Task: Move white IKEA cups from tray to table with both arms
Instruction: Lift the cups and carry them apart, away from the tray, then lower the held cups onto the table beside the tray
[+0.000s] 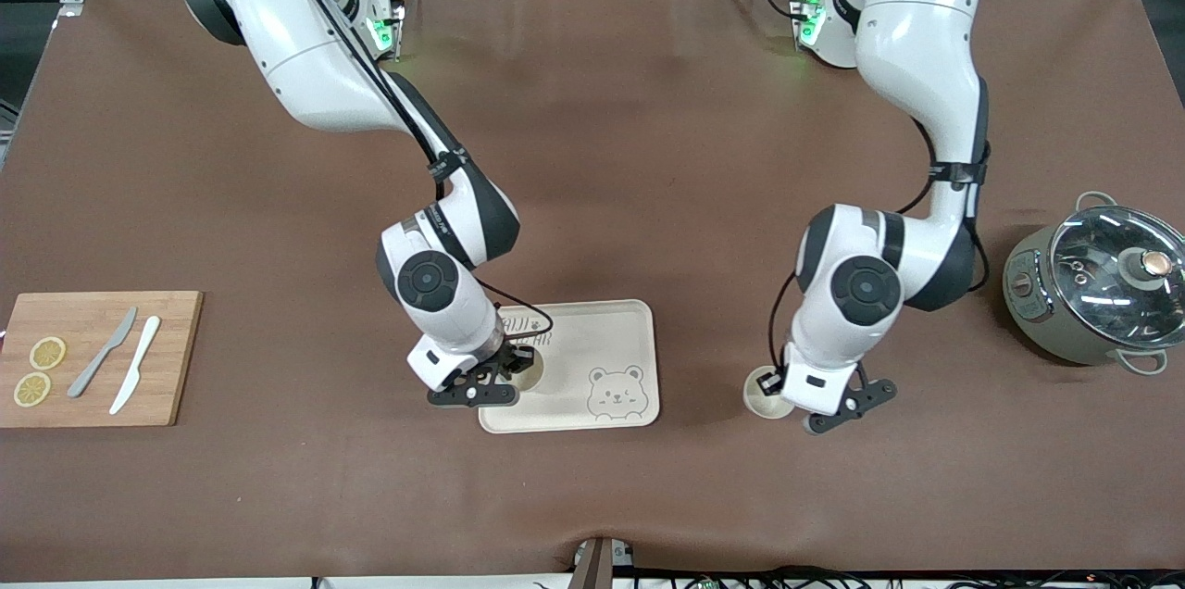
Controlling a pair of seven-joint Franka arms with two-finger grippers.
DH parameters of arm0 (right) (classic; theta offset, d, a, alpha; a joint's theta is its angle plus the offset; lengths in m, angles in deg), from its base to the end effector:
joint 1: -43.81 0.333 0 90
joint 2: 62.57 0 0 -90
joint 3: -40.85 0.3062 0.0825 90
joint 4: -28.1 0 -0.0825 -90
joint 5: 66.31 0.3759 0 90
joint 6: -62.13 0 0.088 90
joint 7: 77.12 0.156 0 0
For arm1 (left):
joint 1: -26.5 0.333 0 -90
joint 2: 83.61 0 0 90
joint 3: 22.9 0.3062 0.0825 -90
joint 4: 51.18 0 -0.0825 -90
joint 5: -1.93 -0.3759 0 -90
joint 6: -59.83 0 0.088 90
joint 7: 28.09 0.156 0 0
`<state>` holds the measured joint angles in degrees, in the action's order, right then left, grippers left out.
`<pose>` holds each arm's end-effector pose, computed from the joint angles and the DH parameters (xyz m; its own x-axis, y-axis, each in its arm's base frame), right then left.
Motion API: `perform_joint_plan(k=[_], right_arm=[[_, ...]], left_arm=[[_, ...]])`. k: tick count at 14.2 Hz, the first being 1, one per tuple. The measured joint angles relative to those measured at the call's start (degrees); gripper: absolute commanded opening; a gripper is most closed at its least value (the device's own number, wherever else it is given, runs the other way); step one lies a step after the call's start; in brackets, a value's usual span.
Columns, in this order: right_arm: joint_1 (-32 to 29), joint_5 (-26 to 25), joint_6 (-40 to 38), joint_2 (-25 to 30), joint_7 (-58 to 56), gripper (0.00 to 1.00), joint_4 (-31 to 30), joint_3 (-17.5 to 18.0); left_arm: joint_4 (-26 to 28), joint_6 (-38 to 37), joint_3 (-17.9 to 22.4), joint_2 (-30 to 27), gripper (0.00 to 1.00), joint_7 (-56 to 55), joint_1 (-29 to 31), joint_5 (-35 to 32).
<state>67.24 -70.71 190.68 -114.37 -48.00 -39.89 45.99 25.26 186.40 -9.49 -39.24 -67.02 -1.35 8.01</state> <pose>0.6866 0.3485 0.2032 0.9909 -0.0113 0.1341 -0.0007 -0.9969 -0.0790 0.7084 -0.2242 0.2368 0.9074 0.3971 0.1378 0.3982 -0.9171 0.0203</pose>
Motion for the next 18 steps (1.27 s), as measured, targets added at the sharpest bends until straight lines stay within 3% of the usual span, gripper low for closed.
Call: perform_joint_plan(k=[4,7,10,14,18], right_arm=[[-5.5,0.1,-10.0,5.2,-4.7,0.0,0.8,1.9],[-11.9,0.3,-18.4,9.9,-13.2,0.0,0.9,4.3],[-16.8,0.3,-24.5,13.6,-23.2,0.0,0.9,4.5],[-24.5,0.3,-26.4,14.8,-38.3,0.0,0.5,4.4],[-31.0,0.3,-23.7,14.7,-49.2,0.0,-1.5,4.4]], left_arm=[[1.0,0.0,-2.9,-0.4,0.0,7.0,6.7,0.0],[1.9,-0.1,-4.4,-0.9,0.0,12.4,11.7,0.0],[2.5,-0.2,-4.7,-0.9,0.0,16.7,14.7,0.0],[3.7,-0.3,-4.8,-0.9,0.0,19.5,17.2,0.0],[4.6,-0.3,-4.9,-0.9,0.0,19.6,18.0,0.0]])
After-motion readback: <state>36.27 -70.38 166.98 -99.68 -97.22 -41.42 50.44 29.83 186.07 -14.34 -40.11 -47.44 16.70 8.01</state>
